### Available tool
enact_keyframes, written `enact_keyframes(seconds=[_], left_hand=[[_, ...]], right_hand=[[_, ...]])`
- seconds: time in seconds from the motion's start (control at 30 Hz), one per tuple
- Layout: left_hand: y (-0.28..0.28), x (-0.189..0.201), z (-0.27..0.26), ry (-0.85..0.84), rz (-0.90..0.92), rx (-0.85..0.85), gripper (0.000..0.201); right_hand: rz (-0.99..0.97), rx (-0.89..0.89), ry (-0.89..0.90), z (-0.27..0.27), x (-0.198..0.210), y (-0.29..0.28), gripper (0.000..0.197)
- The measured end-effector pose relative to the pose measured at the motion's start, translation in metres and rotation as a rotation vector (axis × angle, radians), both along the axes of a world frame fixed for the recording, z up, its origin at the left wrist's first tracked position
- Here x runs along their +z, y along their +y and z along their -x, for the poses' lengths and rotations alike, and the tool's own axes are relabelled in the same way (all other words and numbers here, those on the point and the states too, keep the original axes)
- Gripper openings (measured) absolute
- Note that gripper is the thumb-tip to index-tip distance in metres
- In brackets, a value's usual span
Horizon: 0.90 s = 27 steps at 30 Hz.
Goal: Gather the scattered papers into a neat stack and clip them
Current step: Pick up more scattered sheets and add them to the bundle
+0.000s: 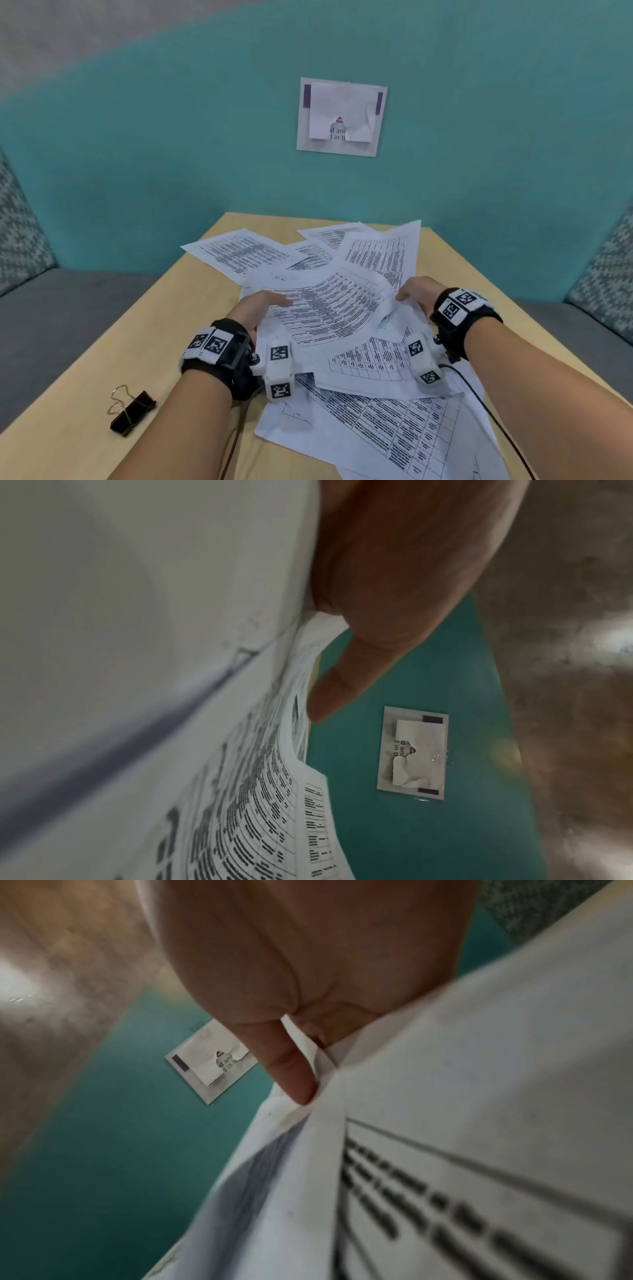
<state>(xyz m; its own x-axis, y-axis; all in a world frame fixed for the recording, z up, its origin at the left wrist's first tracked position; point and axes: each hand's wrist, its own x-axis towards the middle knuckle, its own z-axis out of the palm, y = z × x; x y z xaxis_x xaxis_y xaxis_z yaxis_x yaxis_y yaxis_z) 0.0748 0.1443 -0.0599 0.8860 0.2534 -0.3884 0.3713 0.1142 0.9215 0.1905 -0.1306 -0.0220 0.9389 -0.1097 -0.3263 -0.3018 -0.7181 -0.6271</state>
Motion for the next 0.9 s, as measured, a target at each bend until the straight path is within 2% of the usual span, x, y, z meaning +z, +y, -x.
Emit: enact_keyframes(seconds=[0.07, 0.2, 0.27, 0.33, 0.4, 0.5, 0.57, 0.67, 0.77, 0.9], left_hand=[[0.003, 0.000, -0.002, 0.034, -0.098, 0.016, 0.028], [0.003, -0.004, -0.006, -0.033, -0.228, -0.009, 0.015], [0.003, -0.005, -0.007, -0.083, -0.204, -0.015, 0.032], [0.003, -0.006, -0.006, -0.116, -0.155, 0.015, 0.043], [0.005, -0.006, -0.006, -0.135, -0.118, 0.040, 0.042], [0.008, -0.004, -0.005, -0.151, -0.047, 0.088, 0.040], [0.010, -0.001, -0.004, -0.158, 0.010, 0.107, 0.035], [0.009, 0.003, -0.004, -0.248, 0.109, 0.113, 0.044], [0.003, 0.017, -0.006, -0.339, 0.129, 0.116, 0.049], [-0.005, 0.054, -0.014, -0.404, 0.138, 0.088, 0.044]], right_hand=[[0.013, 0.005, -0.032, 0.002, -0.004, 0.004, 0.039], [-0.183, -0.023, 0.015, 0.008, -0.009, 0.007, 0.063], [-0.287, -0.032, 0.000, 0.007, -0.008, 0.006, 0.068], [-0.438, -0.062, 0.006, 0.002, -0.009, 0.002, 0.064], [-0.547, -0.124, 0.018, 0.002, -0.007, -0.004, 0.045], [-0.577, -0.182, 0.034, 0.010, -0.005, -0.017, 0.037], [-0.665, -0.124, 0.053, 0.015, -0.002, -0.022, 0.043], [-0.839, 0.002, 0.063, 0.021, 0.004, -0.025, 0.070], [-0.997, 0.111, 0.106, 0.027, 0.013, -0.025, 0.053], [-1.077, 0.180, 0.115, 0.020, 0.025, -0.031, 0.053]])
